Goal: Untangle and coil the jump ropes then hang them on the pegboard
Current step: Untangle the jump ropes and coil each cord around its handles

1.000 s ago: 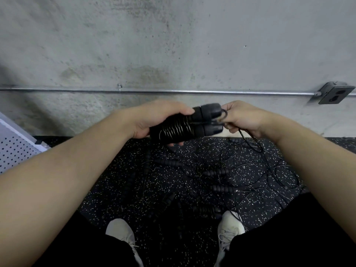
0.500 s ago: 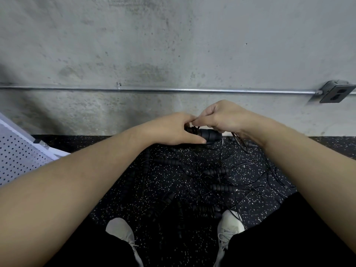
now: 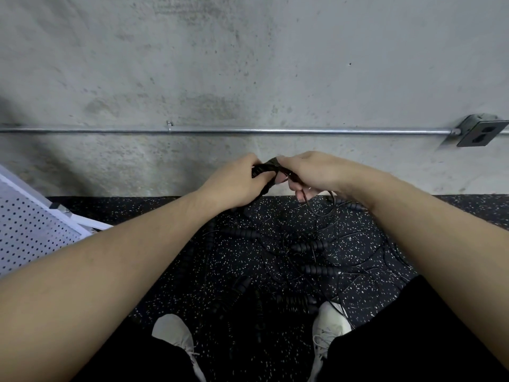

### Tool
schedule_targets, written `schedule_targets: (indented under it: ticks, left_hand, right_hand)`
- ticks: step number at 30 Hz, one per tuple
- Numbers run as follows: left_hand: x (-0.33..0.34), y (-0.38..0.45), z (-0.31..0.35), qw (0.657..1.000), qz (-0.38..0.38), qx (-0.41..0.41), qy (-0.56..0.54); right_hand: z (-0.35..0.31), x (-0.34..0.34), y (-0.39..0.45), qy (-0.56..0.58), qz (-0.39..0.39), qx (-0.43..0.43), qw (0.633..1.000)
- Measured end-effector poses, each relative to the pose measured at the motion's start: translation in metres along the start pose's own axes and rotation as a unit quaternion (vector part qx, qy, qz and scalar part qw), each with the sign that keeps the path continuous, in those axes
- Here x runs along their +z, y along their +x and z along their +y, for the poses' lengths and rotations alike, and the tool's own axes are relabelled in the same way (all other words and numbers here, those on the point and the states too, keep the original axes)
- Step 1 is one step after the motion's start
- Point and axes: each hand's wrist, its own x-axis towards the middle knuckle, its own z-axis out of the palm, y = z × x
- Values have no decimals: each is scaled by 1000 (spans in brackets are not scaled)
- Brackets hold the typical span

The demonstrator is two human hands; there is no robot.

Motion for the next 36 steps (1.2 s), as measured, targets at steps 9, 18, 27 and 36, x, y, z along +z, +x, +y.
schedule_targets:
  ticks: [9, 18, 27, 36]
  left_hand:
    - [-2, 2, 5, 967, -20, -100, -234]
    - [-14, 1, 8, 855, -123, -152, -481]
    - [-15, 1, 10, 839, -171, -111, -505]
    - [-11, 4, 15, 831, -138, -143, -520]
  right_hand:
    - [8, -5, -3, 75, -26, -4, 997]
    - [15, -18, -4, 35, -37, -87, 995]
    - [18, -31, -12, 18, -52, -98, 994]
    - [13, -19, -6, -15, 74, -128, 989]
